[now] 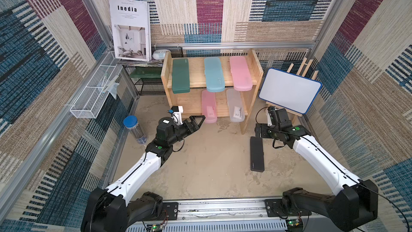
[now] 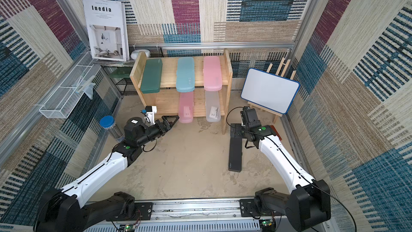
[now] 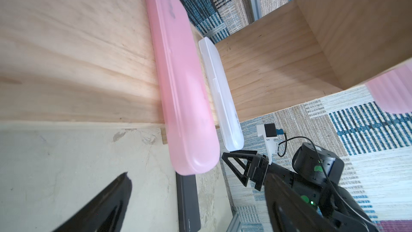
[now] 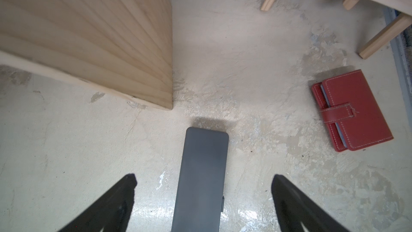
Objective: Remove the pencil cases from the shelf
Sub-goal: Place the pencil case at the center of the board, then pick up the pencil case from the shelf.
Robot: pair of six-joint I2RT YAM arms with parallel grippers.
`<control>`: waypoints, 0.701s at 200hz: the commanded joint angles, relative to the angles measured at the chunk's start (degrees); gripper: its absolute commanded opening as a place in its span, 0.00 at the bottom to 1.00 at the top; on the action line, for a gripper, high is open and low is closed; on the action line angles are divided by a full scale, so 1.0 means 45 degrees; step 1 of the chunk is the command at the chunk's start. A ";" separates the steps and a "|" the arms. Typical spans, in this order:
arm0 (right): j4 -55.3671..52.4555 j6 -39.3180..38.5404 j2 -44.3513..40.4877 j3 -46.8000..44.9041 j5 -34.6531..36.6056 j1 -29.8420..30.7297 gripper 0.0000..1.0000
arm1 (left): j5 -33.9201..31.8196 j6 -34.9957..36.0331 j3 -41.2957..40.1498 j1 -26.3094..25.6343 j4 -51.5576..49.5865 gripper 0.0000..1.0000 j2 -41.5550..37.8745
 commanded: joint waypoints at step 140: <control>-0.0039 -0.0249 0.0067 0.0280 0.0210 0.0008 0.99 | 0.0497 -0.1303 0.1296 -0.0665 0.1224 0.59 0.2658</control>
